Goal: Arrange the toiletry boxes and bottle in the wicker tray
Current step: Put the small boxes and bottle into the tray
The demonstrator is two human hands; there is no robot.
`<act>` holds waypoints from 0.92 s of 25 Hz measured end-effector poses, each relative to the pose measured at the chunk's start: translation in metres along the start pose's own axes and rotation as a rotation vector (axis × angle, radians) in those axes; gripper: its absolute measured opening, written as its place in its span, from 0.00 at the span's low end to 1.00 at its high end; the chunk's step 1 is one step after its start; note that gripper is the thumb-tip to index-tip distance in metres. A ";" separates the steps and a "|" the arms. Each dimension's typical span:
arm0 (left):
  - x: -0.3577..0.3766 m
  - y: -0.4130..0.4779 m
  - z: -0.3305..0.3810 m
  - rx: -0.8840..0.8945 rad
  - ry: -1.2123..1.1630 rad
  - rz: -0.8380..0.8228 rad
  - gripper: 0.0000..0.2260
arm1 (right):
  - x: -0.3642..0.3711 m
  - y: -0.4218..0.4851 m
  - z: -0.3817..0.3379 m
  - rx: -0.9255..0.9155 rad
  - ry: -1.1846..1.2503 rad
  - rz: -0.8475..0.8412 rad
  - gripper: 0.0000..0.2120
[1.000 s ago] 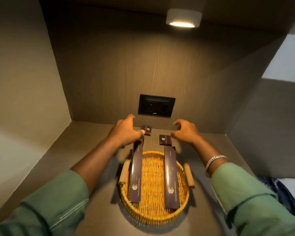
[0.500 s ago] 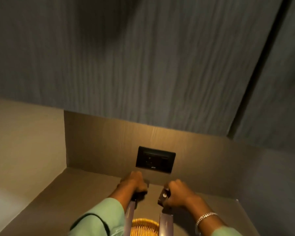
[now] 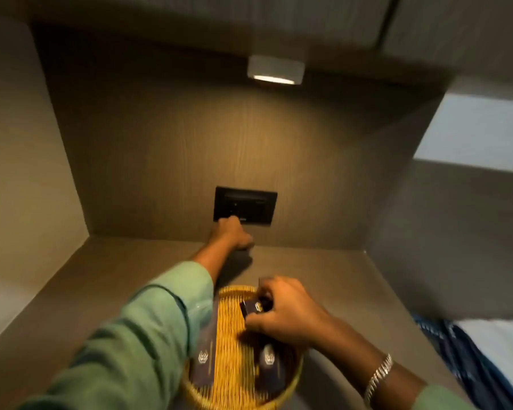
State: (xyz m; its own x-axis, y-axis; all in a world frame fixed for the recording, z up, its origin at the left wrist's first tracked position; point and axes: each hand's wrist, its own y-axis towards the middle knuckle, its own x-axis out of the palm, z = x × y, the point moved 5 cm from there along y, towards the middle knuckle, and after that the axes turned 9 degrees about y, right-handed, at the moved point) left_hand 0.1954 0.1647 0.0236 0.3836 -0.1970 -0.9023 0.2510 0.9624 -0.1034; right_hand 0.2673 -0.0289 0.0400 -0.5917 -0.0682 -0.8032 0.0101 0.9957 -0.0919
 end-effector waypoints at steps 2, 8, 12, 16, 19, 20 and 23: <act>-0.007 -0.019 0.004 0.066 -0.057 -0.068 0.27 | 0.030 -0.015 -0.006 -0.003 -0.078 -0.028 0.20; 0.001 -0.080 -0.015 0.111 0.036 -0.116 0.25 | 0.077 -0.026 -0.028 -0.128 -0.291 0.043 0.22; 0.009 -0.102 -0.012 0.205 0.413 0.052 0.19 | 0.084 -0.034 -0.036 -0.204 -0.362 0.056 0.18; 0.013 -0.108 -0.012 0.301 0.538 0.081 0.13 | 0.084 -0.043 -0.029 -0.196 -0.421 0.060 0.19; 0.008 -0.107 -0.016 0.438 0.399 -0.010 0.05 | 0.080 -0.051 -0.016 -0.127 -0.344 -0.014 0.23; 0.011 -0.107 -0.018 0.478 0.366 -0.096 0.07 | 0.079 -0.054 -0.013 -0.118 -0.318 -0.032 0.23; 0.022 -0.112 -0.018 0.587 0.508 -0.286 0.18 | 0.073 -0.060 -0.009 -0.135 -0.295 -0.045 0.18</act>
State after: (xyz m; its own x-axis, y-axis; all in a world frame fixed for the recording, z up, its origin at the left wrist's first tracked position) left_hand 0.1594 0.0556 0.0075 -0.1785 -0.1754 -0.9682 0.7556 0.6058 -0.2491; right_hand 0.2159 -0.0933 -0.0081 -0.3303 -0.1081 -0.9377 -0.1300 0.9892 -0.0683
